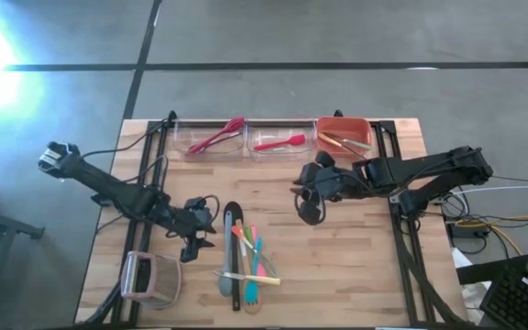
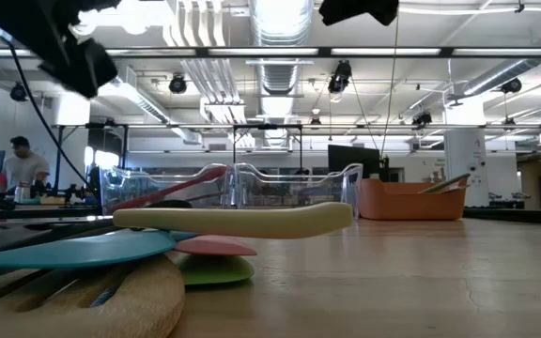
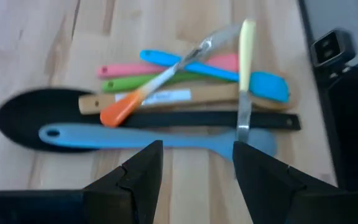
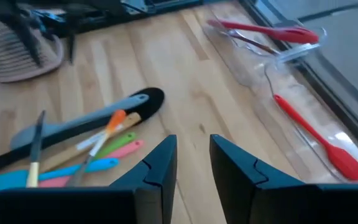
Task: Pick & Place Kitchen Items
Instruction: Put the white knife into the orange bin
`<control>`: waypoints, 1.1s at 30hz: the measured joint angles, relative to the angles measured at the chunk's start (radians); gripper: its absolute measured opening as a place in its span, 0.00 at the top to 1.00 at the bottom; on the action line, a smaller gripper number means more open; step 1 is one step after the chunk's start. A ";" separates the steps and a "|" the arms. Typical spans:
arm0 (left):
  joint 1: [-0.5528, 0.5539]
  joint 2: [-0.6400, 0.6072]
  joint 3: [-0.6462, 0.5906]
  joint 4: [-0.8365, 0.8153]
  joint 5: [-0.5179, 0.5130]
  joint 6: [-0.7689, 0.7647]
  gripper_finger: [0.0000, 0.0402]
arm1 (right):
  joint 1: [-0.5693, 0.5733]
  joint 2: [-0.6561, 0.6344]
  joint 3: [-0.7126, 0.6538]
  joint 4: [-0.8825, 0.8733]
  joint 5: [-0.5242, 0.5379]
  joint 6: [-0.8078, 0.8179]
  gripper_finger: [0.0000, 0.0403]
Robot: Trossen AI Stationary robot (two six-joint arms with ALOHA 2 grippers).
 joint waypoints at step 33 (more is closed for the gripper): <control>-0.003 -0.014 -0.120 0.013 -0.113 -0.105 0.51 | 0.090 0.479 0.044 0.300 -0.456 -0.507 0.79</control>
